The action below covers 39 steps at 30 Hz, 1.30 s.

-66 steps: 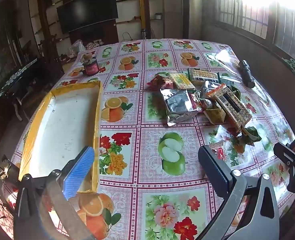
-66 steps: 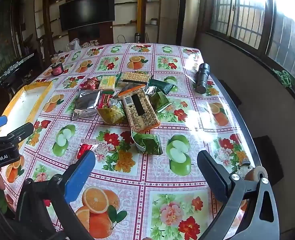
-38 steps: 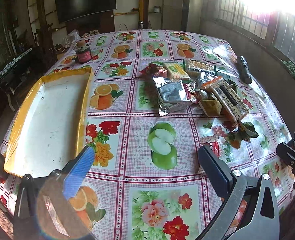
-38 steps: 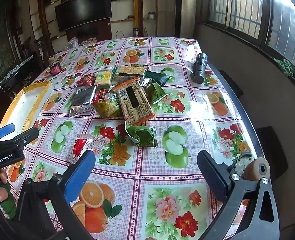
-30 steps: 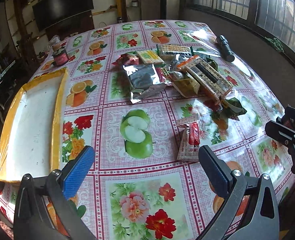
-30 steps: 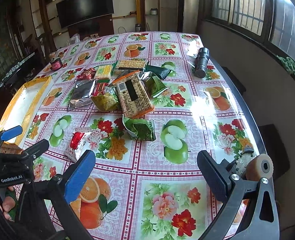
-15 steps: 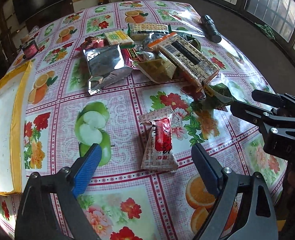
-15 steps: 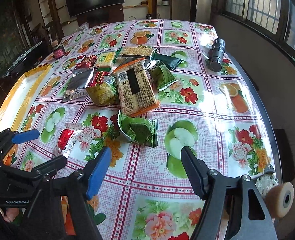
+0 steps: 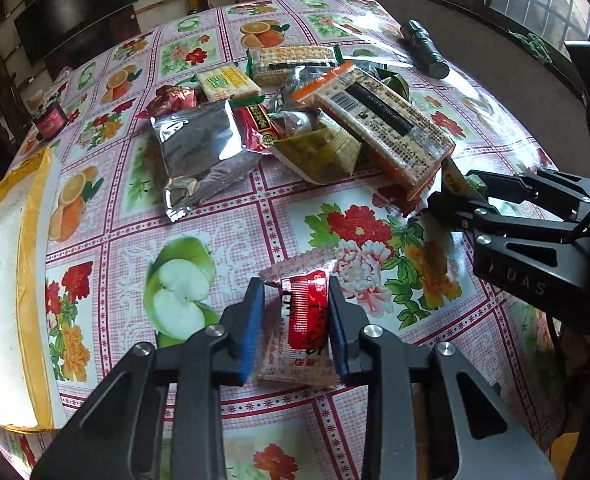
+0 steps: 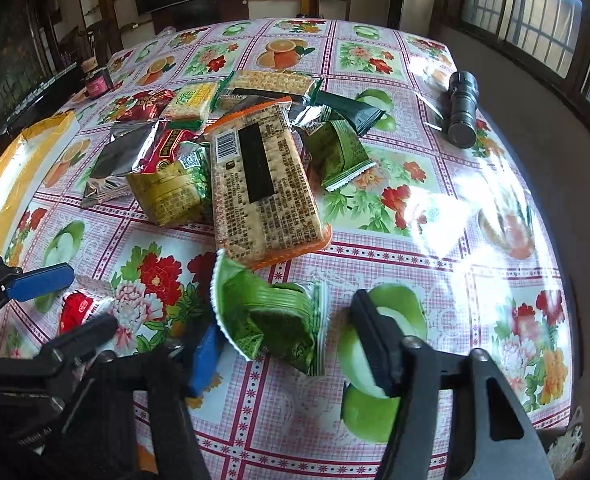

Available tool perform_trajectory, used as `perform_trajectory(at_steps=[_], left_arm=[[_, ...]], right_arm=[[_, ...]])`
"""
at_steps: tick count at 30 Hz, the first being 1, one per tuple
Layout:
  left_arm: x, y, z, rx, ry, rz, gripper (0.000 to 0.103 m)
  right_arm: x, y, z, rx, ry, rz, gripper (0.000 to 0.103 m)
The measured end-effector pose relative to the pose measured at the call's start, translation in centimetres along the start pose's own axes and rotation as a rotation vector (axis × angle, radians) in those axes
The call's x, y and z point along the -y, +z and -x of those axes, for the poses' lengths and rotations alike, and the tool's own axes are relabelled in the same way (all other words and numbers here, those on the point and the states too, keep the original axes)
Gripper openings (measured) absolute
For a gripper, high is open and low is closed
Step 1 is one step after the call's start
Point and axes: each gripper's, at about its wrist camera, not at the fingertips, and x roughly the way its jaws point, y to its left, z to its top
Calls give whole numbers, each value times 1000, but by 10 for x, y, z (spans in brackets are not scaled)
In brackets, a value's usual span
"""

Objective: Organize snacks
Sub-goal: 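Grasp the small red-and-white packet with left tool while right tool grasps green packet, then carry both packets over the yellow tray and open both tools to drop them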

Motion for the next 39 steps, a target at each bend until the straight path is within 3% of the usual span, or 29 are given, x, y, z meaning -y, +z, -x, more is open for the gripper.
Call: perform_trajectory(at_steps=[4,12,24,39], left_arm=[[-8,-7,5,13,-38,18,28],[-41,-22,46,79,-117,103,28],[-82,-39,89,166,-40,179,28],[-119,-58,108,199,-1,255,28]], right_arm=[[6,-2,7,30,53,-15,35],[-1,-10,50,94,142,-44,34],[-48,-4,76,137,223,19,34],[-86,0,80,138,248,80,34]])
